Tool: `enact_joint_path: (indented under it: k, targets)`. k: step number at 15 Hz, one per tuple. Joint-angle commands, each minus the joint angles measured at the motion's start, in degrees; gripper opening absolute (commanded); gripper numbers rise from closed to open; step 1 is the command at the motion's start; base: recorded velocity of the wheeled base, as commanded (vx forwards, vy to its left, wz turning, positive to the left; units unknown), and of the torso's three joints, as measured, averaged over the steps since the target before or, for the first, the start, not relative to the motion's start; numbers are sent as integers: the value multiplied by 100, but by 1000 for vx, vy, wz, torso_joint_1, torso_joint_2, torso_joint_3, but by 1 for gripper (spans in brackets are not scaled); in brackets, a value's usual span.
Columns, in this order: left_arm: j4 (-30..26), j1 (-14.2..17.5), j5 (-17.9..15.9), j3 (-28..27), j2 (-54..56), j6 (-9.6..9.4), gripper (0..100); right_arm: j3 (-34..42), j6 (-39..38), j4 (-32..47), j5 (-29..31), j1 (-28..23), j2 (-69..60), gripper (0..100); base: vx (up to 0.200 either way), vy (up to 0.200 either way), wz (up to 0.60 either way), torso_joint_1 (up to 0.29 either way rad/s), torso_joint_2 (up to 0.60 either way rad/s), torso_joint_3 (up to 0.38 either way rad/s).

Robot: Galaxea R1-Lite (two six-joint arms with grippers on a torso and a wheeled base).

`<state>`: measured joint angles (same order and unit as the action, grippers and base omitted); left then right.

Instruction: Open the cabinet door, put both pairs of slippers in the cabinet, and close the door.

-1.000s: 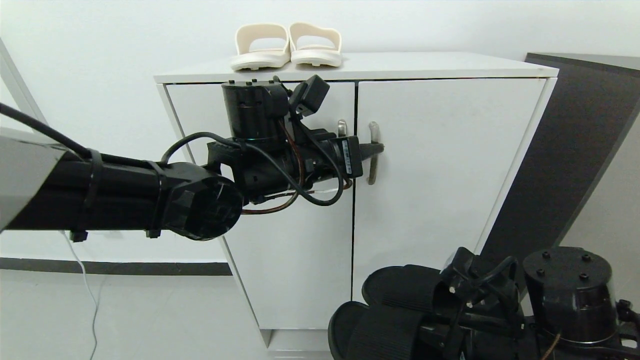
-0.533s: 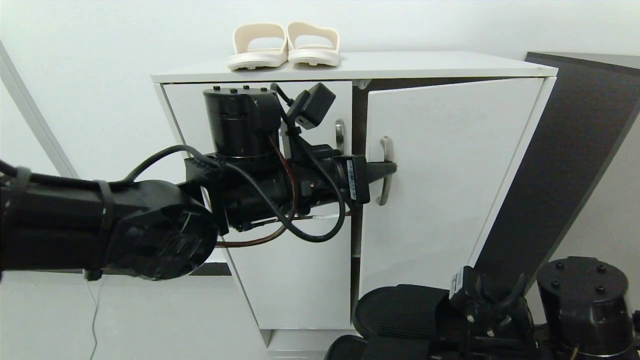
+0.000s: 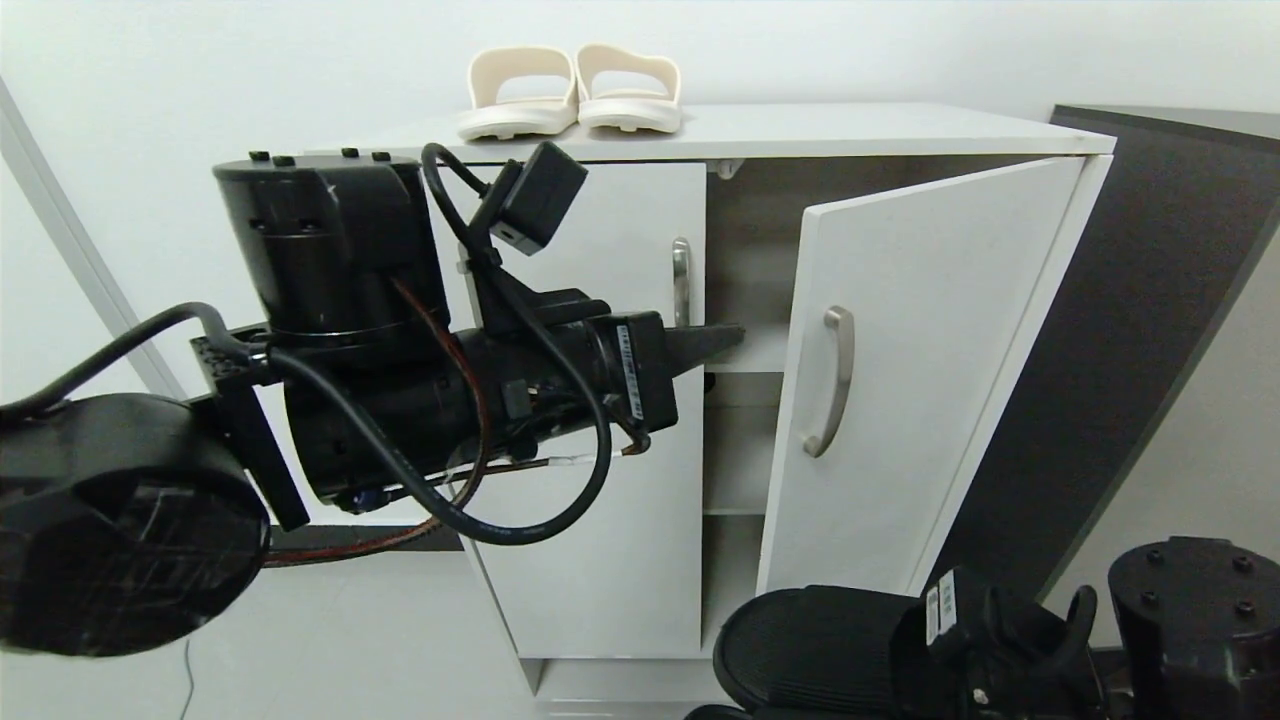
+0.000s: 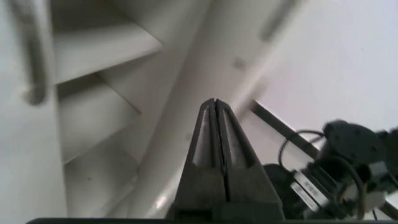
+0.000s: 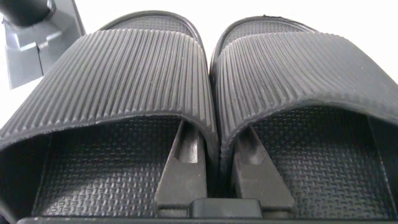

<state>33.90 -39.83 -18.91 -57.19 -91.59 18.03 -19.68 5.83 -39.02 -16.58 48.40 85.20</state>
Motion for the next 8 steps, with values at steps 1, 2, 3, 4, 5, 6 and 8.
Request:
enact_joint_path:
  k: [1,2,3,4,5,6,8]
  targets:
    - [55,36,-16,-73,-140,25,0,95,50,0,-3,47,-74,0,0,0,0,0,0,0]
    - [152,36,1,-179,-333,34,0,175,103,0,-3,100,-83,0,0,0,0,0,0,0]
    - [213,36,1,-232,-439,34,0,219,138,0,-3,144,-83,0,0,0,0,0,0,0]
    - [363,36,1,-302,-676,34,0,324,208,9,-3,249,-83,0,0,0,0,0,0,0]
    - [451,36,10,-355,-808,34,0,412,279,0,-3,302,-83,0,0,0,0,0,0,0]
    - [477,36,10,-407,-905,34,0,456,323,0,-12,346,-83,0,0,0,0,0,0,0]
    - [477,36,19,-530,-1054,34,0,526,323,0,-12,478,-83,0,0,0,0,0,0,0]
